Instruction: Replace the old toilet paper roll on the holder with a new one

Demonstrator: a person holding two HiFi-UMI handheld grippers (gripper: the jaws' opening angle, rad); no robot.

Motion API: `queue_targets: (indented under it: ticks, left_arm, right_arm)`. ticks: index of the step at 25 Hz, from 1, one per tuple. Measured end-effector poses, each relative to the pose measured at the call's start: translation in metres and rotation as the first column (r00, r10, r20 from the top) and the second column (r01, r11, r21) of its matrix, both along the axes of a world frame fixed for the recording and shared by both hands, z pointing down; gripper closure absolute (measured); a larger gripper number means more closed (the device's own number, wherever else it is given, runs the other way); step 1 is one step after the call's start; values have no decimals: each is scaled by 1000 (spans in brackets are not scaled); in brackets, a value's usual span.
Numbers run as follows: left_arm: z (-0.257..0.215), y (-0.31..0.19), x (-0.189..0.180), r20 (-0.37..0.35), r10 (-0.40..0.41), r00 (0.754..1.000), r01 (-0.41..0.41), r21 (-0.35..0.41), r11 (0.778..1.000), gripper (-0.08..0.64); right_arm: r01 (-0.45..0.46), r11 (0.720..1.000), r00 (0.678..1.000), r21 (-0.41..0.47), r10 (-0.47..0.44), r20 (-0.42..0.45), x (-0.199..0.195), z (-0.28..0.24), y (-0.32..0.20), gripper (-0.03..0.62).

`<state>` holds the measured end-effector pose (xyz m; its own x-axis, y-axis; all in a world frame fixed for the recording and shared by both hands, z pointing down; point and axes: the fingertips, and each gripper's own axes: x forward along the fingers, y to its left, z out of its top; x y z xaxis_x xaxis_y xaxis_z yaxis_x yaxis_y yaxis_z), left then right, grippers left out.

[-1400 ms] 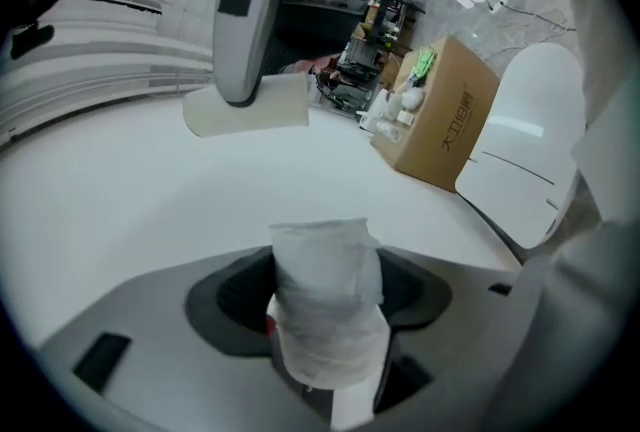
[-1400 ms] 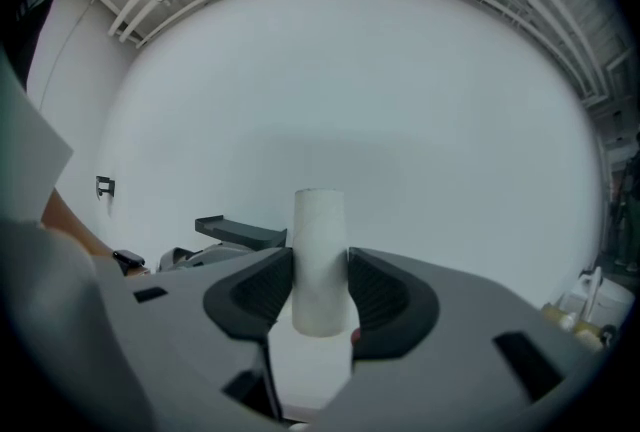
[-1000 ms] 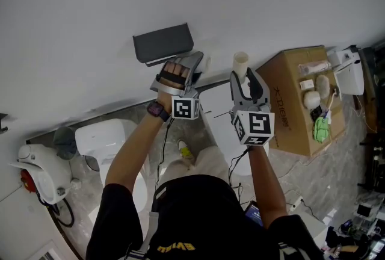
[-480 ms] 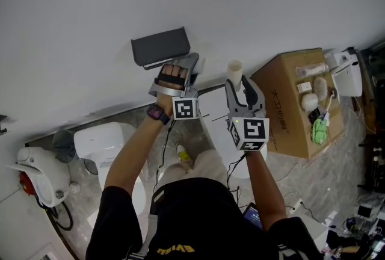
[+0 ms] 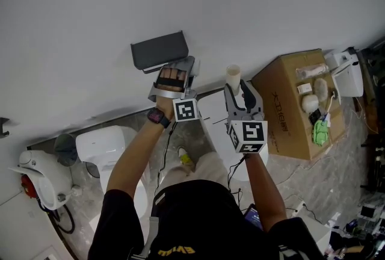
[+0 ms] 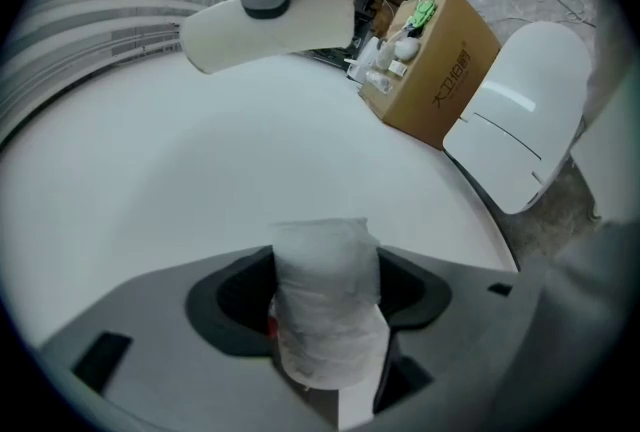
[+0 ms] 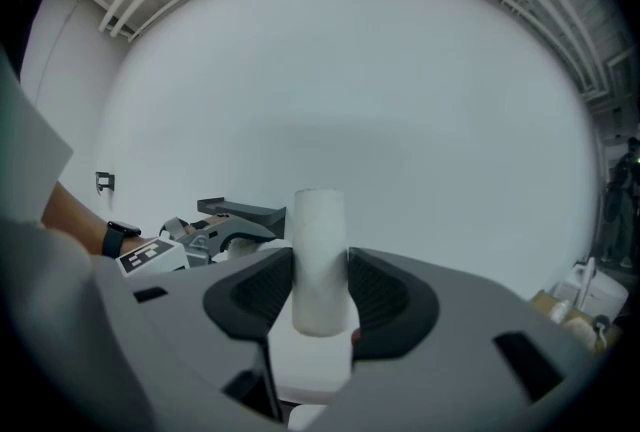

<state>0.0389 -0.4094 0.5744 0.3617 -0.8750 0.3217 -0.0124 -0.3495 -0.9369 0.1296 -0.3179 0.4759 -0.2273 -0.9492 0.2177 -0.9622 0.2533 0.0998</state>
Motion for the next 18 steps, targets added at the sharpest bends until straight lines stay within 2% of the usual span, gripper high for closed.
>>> queue_targets:
  ticks: [5,9,13,16,18]
  left_arm:
    - [0,0,-2,36,-21,999,20,36,999,265]
    - [-2,-6,-11,88,-90,992,84,75,994,265]
    - [2,-7,-16,76,-112,991,109,46,993,267]
    - [2,-6,-17,70,-111,991,108,50,993,268]
    - [0,-9,-22,92,-134,987,128,66,990,268]
  right_arm:
    - [14,1000,1000,7,-14,-4,-4,-4,2,419]
    - [22,1000,1000,2,-22,-3,-7,-4,4,419]
    - [25,1000,1000,2,-25,0,-8,-2,3,419]
    - [32,999,999,-1,-32,-1,-12,-1,2,419]
    - [40,999,999,0,-40,-4,-15,-1,1,419]
